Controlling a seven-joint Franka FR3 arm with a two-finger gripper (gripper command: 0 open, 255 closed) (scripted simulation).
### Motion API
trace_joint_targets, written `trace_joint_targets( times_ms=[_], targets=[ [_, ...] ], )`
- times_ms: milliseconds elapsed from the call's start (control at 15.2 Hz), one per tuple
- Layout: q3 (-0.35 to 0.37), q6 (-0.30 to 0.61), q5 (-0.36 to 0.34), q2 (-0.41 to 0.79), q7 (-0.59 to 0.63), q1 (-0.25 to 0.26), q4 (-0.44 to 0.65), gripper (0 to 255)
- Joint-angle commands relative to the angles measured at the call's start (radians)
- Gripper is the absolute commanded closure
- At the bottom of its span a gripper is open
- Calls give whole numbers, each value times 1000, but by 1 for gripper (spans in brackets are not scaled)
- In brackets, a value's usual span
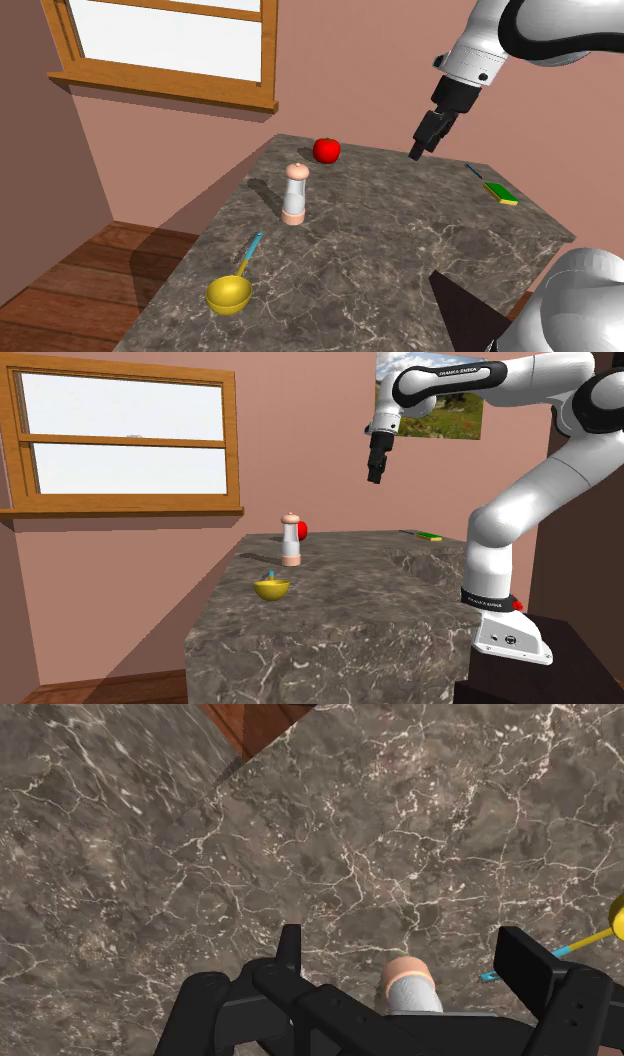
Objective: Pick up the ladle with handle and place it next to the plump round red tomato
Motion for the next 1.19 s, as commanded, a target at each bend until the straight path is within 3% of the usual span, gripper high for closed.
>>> trace_joint_targets(
  times_ms=[0,528,1122],
  targets=[
    [0,0,0,0,0,0,0,0],
    [186,134,133,30,324,-1,-121,0],
    [407,325,260,211,683,-10,-127,0]
  ],
)
